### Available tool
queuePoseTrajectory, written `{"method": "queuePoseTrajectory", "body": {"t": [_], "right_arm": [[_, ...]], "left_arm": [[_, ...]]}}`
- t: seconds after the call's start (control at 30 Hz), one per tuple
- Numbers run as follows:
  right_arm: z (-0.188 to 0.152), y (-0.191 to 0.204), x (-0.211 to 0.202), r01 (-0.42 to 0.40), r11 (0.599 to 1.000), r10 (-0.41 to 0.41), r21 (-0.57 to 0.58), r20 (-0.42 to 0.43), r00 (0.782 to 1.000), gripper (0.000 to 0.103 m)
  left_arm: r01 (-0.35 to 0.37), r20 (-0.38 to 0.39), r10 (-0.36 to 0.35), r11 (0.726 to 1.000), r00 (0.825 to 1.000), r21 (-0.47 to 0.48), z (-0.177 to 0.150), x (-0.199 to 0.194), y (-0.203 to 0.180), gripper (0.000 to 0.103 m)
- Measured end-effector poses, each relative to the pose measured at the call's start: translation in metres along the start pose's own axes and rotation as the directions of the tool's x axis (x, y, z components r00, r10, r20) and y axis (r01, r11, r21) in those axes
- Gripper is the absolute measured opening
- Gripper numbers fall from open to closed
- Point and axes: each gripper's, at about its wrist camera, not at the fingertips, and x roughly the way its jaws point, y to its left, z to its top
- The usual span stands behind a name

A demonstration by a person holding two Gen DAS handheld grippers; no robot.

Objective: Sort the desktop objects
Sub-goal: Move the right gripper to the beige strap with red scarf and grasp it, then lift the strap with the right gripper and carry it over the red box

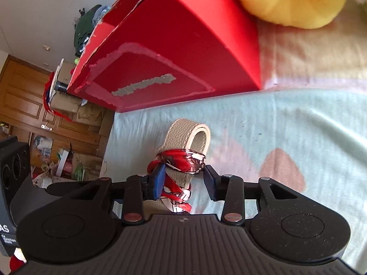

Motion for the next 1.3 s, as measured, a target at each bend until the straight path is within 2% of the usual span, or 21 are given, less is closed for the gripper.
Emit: {"method": "queuePoseTrajectory", "body": {"t": [0.07, 0.13, 0.17, 0.3, 0.4, 0.6, 0.73, 0.87, 0.97, 1.13, 1.2, 1.3], "right_arm": [[0.002, 0.006, 0.005, -0.001, 1.0, 0.001, -0.015, -0.008, 1.0, 0.041], [0.003, 0.011, 0.009, -0.005, 0.999, 0.005, -0.036, -0.017, 1.0, 0.035], [0.003, 0.011, 0.01, -0.013, 0.999, 0.012, -0.041, -0.023, 1.0, 0.032], [0.005, 0.007, 0.004, -0.015, 0.998, 0.014, -0.055, -0.03, 0.999, 0.026], [0.006, -0.001, -0.009, -0.02, 0.999, 0.019, -0.033, -0.026, 0.999, 0.025], [0.007, -0.021, -0.045, 0.008, 0.999, -0.009, 0.049, 0.024, 1.0, 0.024], [0.005, -0.027, -0.087, 0.045, 0.996, -0.053, 0.077, 0.115, 0.992, 0.023], [0.012, -0.023, -0.13, 0.063, 0.995, -0.08, 0.08, 0.227, 0.971, 0.022], [0.024, -0.007, -0.157, 0.082, 0.996, -0.09, 0.037, 0.317, 0.944, 0.021], [0.065, 0.033, -0.186, 0.101, 0.991, -0.053, -0.089, 0.437, 0.898, 0.021], [0.084, 0.054, -0.191, 0.098, 0.984, -0.016, -0.146, 0.477, 0.879, 0.021], [0.113, 0.086, -0.189, 0.087, 0.971, 0.044, -0.224, 0.52, 0.853, 0.021]], "left_arm": [[-0.024, 0.005, 0.024, 1.0, 1.0, 0.015, 0.0, 0.001, -0.002, 0.063], [-0.05, 0.014, 0.05, 0.998, 0.999, 0.028, -0.001, 0.001, -0.005, 0.057], [-0.055, 0.016, 0.055, 0.998, 0.998, 0.038, -0.001, 0.001, -0.006, 0.048], [-0.088, 0.012, 0.087, 0.993, 0.996, 0.074, -0.002, 0.002, -0.014, 0.048], [-0.095, 0.012, 0.095, 0.988, 0.995, 0.118, -0.003, -0.001, -0.024, 0.047], [-0.061, 0.024, 0.056, 0.966, 0.998, 0.25, 0.005, -0.007, -0.066, 0.047], [-0.026, 0.061, 0.005, 0.939, 0.998, 0.343, 0.021, -0.018, -0.105, 0.047], [0.005, 0.122, -0.061, 0.91, 0.991, 0.415, 0.036, -0.041, -0.134, 0.047], [-0.012, 0.2, -0.091, 0.886, 0.976, 0.464, 0.052, -0.069, -0.149, 0.047], [-0.063, 0.332, -0.116, 0.873, 0.936, 0.483, 0.093, -0.122, -0.145, 0.047], [-0.094, 0.385, -0.111, 0.875, 0.916, 0.474, 0.108, -0.149, -0.136, 0.047], [-0.17, 0.476, -0.078, 0.873, 0.876, 0.457, 0.13, -0.186, -0.116, 0.047]]}}
